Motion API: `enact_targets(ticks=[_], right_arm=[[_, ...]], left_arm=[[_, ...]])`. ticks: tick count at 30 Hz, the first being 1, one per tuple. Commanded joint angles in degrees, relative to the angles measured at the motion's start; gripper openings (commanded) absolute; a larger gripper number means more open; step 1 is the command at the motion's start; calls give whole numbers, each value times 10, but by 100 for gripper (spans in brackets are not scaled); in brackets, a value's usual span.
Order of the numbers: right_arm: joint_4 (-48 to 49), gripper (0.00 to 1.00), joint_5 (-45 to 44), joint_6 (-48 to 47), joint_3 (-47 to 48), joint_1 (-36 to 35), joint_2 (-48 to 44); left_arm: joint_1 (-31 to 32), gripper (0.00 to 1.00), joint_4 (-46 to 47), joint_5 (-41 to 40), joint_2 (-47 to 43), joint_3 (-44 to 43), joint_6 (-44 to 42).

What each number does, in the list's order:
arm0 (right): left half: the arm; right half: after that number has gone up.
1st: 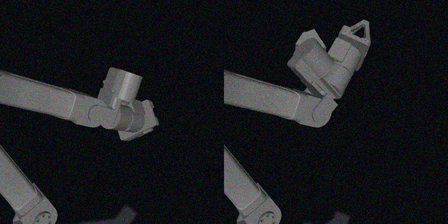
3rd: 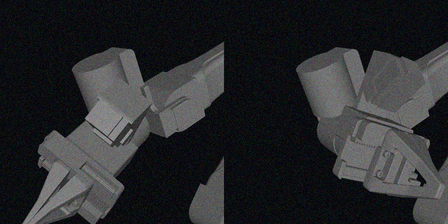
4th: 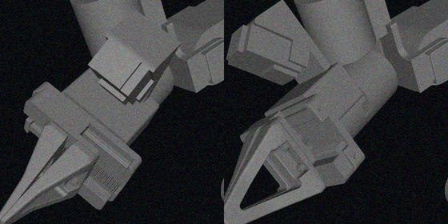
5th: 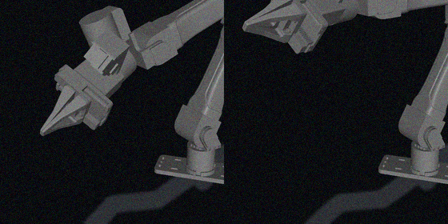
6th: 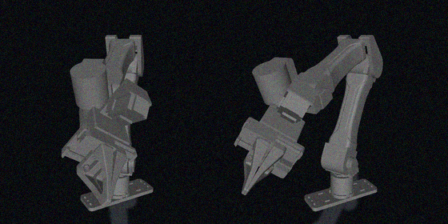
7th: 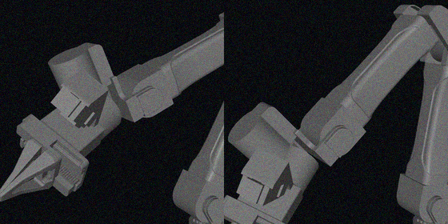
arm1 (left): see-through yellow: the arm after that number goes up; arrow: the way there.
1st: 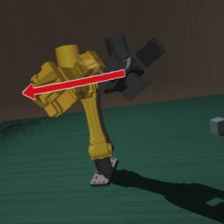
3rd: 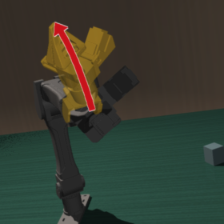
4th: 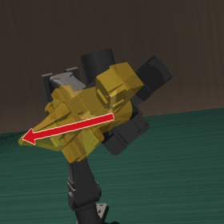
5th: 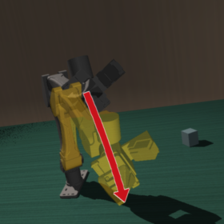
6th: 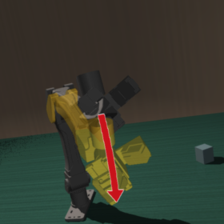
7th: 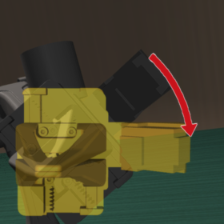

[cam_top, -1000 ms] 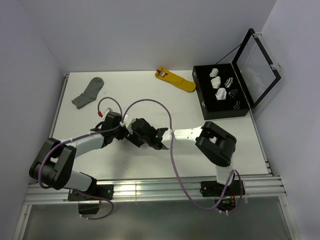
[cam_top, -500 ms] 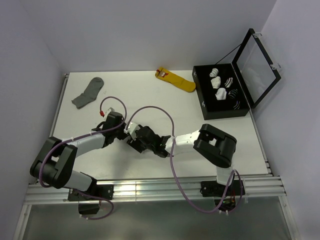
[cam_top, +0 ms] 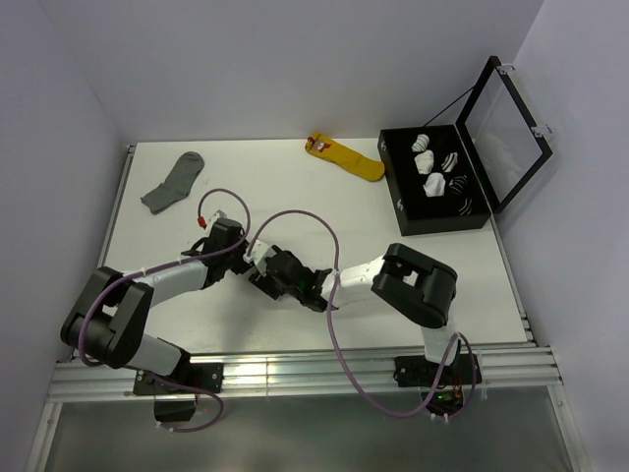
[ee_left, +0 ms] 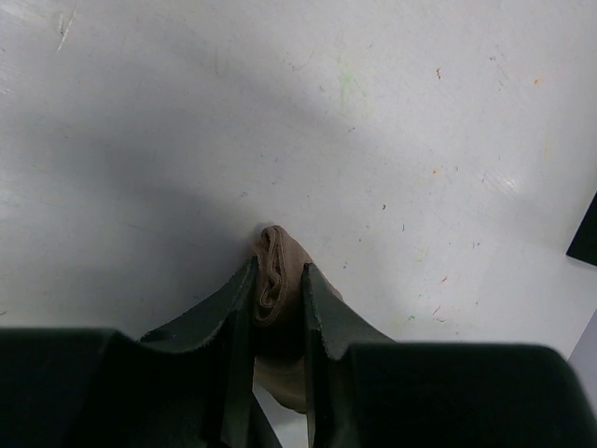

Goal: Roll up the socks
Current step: Roll the sock at the center of the board, then pick up the sock at the center of the board.

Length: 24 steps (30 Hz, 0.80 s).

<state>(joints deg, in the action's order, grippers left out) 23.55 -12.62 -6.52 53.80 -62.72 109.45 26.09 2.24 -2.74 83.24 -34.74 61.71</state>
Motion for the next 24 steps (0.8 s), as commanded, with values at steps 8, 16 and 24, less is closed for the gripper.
enact_targets(ticks=[8, 16, 24], right_arm=[[-32, 35, -23, -6, 33, -15, 61], [-60, 0, -21, -2, 25, -14, 36], [-90, 0, 1, 45, -15, 35, -50]], left_arm=[[5, 8, -22, 22, 13, -15, -11], [-4, 26, -57, 30, -9, -32, -16], [-106, 74, -174, -37, -133, -105, -57]])
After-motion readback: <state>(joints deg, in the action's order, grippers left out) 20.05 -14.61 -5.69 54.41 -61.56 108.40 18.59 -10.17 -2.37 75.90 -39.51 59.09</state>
